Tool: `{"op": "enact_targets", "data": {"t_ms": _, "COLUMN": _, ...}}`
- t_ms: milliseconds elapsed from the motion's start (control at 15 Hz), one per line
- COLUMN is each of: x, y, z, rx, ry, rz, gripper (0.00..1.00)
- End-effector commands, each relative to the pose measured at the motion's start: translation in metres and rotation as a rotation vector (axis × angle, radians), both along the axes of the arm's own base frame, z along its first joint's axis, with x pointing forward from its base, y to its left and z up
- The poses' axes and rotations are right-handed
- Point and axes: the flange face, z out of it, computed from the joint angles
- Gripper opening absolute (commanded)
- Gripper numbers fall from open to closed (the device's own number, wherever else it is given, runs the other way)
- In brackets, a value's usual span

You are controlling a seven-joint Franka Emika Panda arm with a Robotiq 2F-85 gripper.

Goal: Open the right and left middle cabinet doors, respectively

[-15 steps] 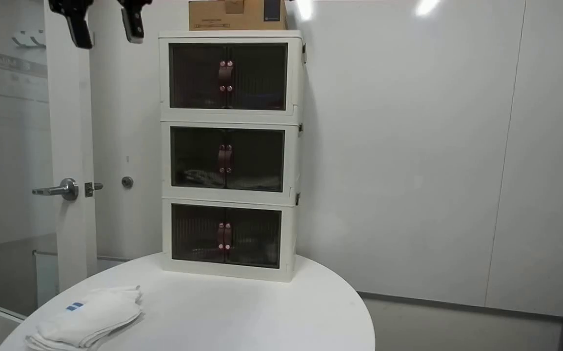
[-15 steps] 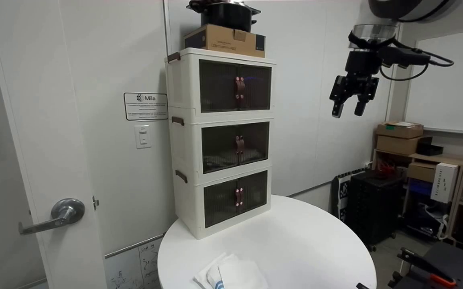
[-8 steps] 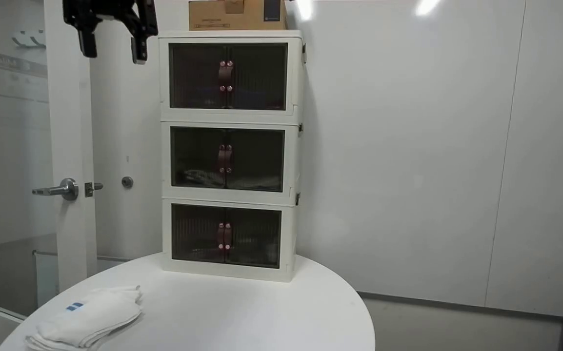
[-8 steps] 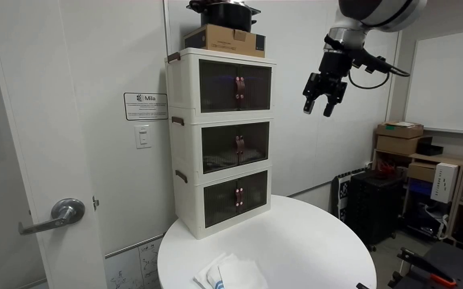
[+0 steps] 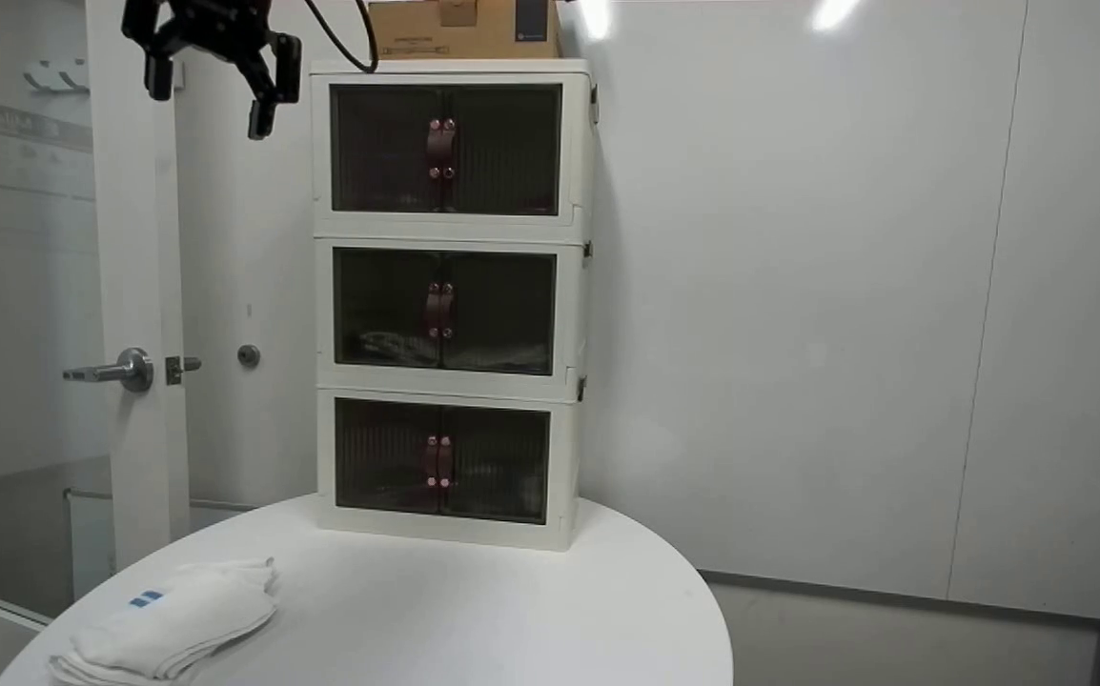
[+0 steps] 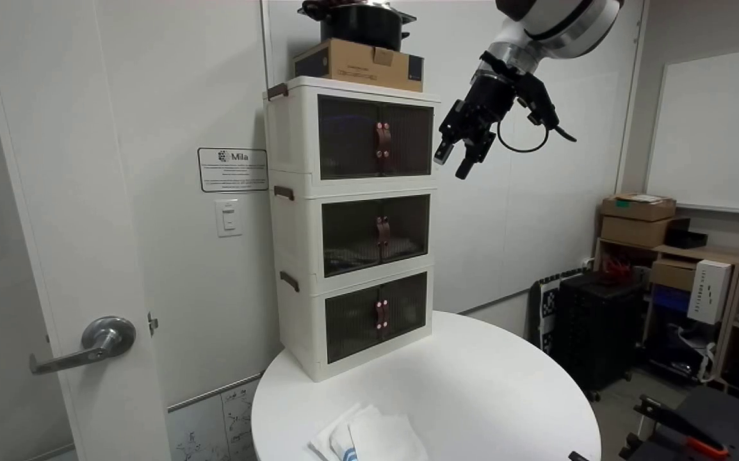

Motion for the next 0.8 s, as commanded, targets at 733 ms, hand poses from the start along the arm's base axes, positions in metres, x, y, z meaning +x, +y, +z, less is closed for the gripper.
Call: {"op": "enact_targets", "data": {"t_ms": 733, "x": 0.0101, "y": -0.0028, "z": -0.0038, "rx": -0.001, "ry": 0.007, "rz": 0.001, "gripper": 1.00}}
